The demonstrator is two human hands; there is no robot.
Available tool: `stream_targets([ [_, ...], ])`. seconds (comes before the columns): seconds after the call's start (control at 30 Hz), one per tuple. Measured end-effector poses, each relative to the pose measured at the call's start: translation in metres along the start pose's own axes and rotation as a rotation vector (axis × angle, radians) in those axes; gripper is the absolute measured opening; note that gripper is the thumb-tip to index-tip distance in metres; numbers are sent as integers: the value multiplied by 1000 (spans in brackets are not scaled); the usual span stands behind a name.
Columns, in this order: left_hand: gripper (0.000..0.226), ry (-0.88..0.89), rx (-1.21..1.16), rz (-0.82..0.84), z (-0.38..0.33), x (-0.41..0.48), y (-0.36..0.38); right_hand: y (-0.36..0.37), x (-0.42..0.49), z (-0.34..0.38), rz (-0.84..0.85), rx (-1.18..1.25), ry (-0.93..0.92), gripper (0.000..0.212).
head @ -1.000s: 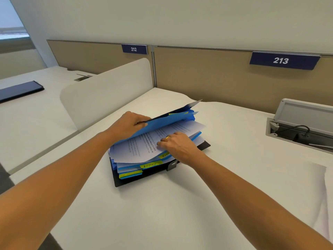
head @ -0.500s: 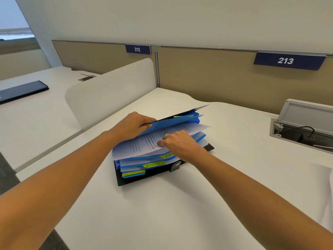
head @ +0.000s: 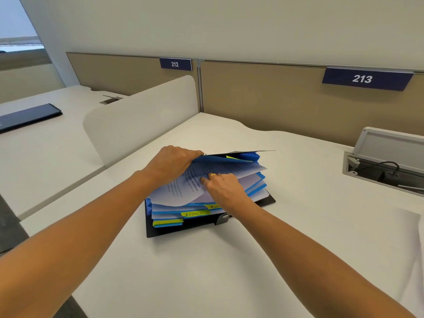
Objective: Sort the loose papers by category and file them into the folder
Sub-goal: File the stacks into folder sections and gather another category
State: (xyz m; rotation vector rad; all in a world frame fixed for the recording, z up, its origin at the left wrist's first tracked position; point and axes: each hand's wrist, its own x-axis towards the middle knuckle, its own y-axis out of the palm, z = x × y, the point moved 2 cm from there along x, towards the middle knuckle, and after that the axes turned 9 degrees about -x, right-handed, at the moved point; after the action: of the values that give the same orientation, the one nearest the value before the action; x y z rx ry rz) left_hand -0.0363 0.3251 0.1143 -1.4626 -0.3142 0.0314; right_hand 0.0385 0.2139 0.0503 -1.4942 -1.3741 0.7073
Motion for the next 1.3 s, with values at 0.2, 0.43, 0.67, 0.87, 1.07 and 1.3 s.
stream_targets([
  [0.2, 43, 207, -73, -237, -4, -15, 20, 14, -3, 8, 82, 51, 74, 36],
  [0.43, 61, 231, -23, -265, -19, -23, 22, 32, -5, 12, 67, 104, 27, 42],
  [0.67, 60, 228, -65, -282, -18, -22, 27, 31, -11, 16, 34, 92, -7, 46],
  [0.87, 63, 251, -64, -310, -28, -25, 33, 40, 0, 30, 78, 72, 12, 44],
  [1.07, 62, 191, -42, -320, -21, -21, 29, 35, -4, 27, 95, 104, 2, 46],
  [1.3, 45, -6, -52, -217, -14, -2, 12, 19, -19, 12, 104, 106, -66, 48],
])
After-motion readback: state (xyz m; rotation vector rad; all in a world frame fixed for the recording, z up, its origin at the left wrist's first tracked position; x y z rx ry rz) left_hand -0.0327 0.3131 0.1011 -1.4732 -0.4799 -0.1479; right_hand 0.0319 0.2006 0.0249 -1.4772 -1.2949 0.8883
